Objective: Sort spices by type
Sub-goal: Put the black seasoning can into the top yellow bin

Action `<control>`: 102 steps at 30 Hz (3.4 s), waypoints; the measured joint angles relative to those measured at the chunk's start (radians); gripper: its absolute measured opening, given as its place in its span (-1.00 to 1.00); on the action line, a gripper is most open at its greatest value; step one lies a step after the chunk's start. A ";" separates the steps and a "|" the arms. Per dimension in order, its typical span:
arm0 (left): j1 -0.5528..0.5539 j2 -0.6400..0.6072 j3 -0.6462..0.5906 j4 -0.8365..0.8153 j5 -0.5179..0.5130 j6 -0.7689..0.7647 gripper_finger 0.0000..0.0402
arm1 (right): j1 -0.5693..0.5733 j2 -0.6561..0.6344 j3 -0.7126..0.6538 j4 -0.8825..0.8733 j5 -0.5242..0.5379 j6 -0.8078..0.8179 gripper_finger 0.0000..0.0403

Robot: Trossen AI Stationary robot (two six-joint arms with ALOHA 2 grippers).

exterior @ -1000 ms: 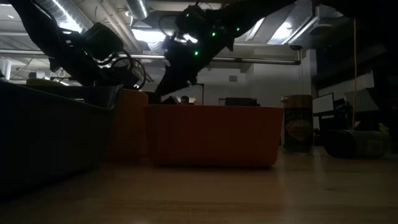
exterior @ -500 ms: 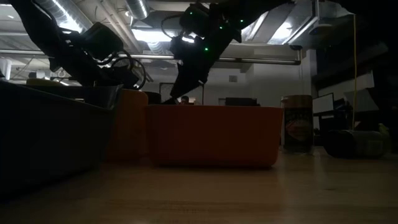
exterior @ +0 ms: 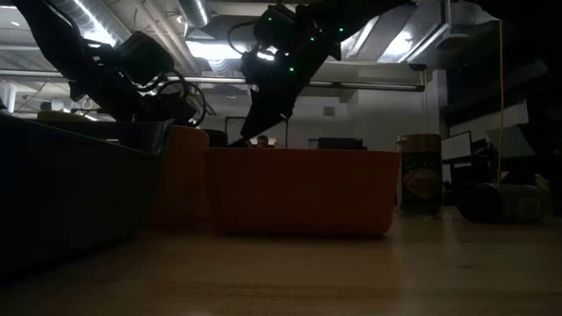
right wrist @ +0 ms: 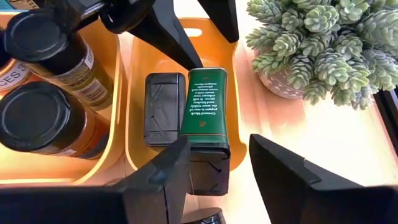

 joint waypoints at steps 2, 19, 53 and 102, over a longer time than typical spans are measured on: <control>0.000 0.000 0.000 0.000 0.000 0.000 0.31 | 0.000 0.000 0.000 0.000 -0.002 0.000 -0.17; 0.000 0.000 0.000 0.000 0.000 0.000 0.31 | -0.001 0.000 0.000 0.032 -0.008 0.012 -0.17; 0.000 0.000 0.000 -0.001 0.000 0.000 0.31 | 0.000 -0.005 -0.001 -0.057 -0.006 0.064 -0.17; 0.000 0.000 0.000 -0.002 -0.002 0.004 0.31 | 0.000 0.012 -0.001 -0.052 0.009 0.037 -0.17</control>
